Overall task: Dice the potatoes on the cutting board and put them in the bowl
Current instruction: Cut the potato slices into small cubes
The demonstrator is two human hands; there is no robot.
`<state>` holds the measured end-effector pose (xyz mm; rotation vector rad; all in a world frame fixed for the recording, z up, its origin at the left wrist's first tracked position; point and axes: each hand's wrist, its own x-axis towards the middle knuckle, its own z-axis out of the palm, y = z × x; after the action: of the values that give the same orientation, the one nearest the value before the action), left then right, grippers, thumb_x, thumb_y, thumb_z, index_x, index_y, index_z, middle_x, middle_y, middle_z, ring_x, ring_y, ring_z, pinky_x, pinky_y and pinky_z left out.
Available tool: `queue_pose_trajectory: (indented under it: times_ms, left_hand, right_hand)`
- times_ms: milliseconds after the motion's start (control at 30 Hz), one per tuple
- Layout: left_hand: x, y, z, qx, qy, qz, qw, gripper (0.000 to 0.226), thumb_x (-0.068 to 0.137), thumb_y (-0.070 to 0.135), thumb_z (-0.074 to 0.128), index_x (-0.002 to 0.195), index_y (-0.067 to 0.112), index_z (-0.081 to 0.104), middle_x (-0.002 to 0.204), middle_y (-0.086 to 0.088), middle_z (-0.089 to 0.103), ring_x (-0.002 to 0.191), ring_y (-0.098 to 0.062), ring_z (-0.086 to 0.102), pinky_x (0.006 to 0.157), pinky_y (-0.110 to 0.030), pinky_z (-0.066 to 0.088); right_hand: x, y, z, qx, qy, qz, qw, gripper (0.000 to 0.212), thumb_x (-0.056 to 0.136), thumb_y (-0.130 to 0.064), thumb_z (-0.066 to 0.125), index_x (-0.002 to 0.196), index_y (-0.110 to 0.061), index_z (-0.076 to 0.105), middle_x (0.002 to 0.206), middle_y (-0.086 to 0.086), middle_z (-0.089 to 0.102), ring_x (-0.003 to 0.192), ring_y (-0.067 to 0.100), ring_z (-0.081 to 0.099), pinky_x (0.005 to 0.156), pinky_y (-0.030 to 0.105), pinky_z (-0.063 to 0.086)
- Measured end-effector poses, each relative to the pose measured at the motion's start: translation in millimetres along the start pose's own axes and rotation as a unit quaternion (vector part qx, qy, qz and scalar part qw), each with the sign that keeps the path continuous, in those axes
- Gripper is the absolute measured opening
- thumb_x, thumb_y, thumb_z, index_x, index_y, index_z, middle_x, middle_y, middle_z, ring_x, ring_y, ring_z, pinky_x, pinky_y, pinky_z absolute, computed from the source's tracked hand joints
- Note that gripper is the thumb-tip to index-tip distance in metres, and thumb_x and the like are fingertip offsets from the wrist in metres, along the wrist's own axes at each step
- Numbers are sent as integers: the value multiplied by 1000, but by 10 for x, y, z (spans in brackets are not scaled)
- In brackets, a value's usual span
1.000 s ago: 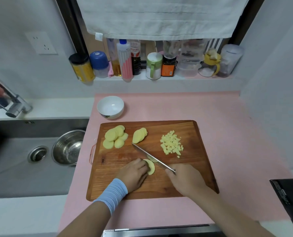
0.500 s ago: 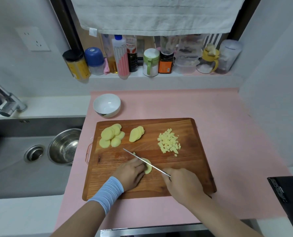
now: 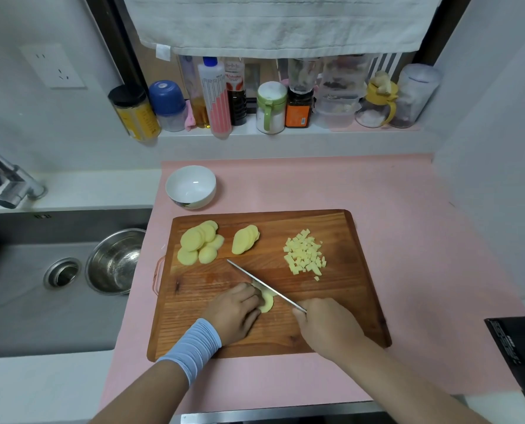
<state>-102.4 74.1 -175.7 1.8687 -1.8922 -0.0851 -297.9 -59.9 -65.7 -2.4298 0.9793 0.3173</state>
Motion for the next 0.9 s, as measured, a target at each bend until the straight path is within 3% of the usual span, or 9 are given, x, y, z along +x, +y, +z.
queue_pose_trajectory:
  times_ms: [100,300,567,800,900]
  left_hand:
    - [-39,-9,32,4,-3,-13,1000,14,96,27,56,102,20,65,108,8,60,100,-17,57,75,-34,54]
    - [-49,44,44,17,8,-23,1000,14,97,27,55,104,20,65,109,9,60,99,-16,58,72,-34,55]
    - [-87,68,64,15,28,-34,999,17,96,25,57,105,17,68,110,4,63,104,-17,60,76,-35,56]
    - [-85,115,24,12,48,-24,999,14,94,22,60,104,17,69,107,6,62,96,-15,59,76,-27,54]
    - [-89,99,34,6,50,-23,998,13,94,20,61,104,17,69,110,6,61,97,-14,58,77,-27,53]
  right_hand:
    - [60,-5,25,6,-9,13,1000,39,104,-41,46,67,-28,51,71,-10,61,65,7,59,54,21,38]
    - [70,1,11,1,-8,13,1000,34,104,-43,44,77,-28,57,73,-11,60,65,6,56,54,21,36]
    - [-89,-56,21,-44,16,-55,997,31,105,-44,39,99,-27,65,81,-9,64,69,14,58,59,28,43]
    - [-194,-19,24,-12,0,-32,999,33,105,-44,40,98,-26,67,85,-8,70,76,15,67,75,34,59]
    - [-189,9,11,-8,-11,-18,1000,33,105,-42,42,88,-25,65,80,-6,68,73,15,66,74,35,59]
